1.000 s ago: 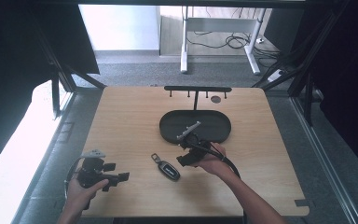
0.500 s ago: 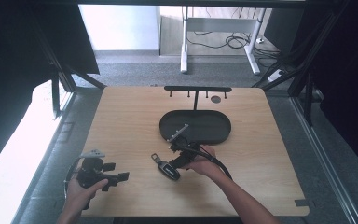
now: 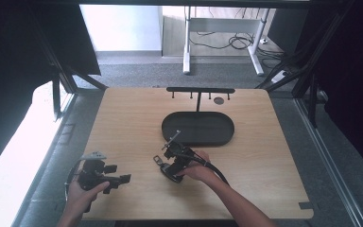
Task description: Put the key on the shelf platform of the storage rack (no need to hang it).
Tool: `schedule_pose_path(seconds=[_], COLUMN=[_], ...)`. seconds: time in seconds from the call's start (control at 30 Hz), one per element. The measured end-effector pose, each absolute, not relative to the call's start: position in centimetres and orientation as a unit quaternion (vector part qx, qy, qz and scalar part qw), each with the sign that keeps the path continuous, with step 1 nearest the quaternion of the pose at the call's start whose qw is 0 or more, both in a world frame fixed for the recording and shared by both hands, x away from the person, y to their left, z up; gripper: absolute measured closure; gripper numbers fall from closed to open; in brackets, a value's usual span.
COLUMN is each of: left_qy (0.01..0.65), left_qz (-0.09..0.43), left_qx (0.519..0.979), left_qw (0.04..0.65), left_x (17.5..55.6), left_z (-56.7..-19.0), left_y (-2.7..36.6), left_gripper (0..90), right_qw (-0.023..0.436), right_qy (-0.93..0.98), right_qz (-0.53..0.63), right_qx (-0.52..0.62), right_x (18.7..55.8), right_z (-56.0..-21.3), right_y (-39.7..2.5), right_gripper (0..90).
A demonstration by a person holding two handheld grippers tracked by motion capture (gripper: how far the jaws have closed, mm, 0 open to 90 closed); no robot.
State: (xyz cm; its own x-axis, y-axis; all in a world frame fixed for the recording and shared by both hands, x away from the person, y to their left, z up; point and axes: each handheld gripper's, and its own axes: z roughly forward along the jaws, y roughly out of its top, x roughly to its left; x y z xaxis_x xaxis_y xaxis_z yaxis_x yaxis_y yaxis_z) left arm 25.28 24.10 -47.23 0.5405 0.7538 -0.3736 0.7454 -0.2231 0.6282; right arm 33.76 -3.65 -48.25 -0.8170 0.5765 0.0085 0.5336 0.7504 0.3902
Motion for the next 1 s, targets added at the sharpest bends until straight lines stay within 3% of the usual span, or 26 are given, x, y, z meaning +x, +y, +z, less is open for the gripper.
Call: schedule_pose_path(seconds=[0.67,0.83,0.9,1.0], left_qy=[0.479,0.478,0.478,0.478], left_qz=[0.006,0.006,0.006,0.007], left_qx=[0.782,0.783,0.783,0.783], left_qw=[0.398,0.398,0.399,0.399], left_x=[25.3,25.3,25.3,25.2], left_z=[-47.2,-47.2,-47.2,-47.1], left_y=[24.2,24.1,24.1,24.2], left_gripper=[19.4,19.5,19.5,19.5], right_qw=[0.043,0.049,0.050,0.047], right_qy=[0.941,0.943,0.943,0.945], right_qz=[0.167,0.162,0.163,0.164], right_qx=[0.290,0.288,0.287,0.278], right_x=[34.0,33.8,33.7,33.7], right_z=[-50.9,-51.0,-50.9,-50.9], right_y=[-2.1,-1.8,-1.7,-1.8], right_gripper=[35.5,40.3,47.6,48.7])
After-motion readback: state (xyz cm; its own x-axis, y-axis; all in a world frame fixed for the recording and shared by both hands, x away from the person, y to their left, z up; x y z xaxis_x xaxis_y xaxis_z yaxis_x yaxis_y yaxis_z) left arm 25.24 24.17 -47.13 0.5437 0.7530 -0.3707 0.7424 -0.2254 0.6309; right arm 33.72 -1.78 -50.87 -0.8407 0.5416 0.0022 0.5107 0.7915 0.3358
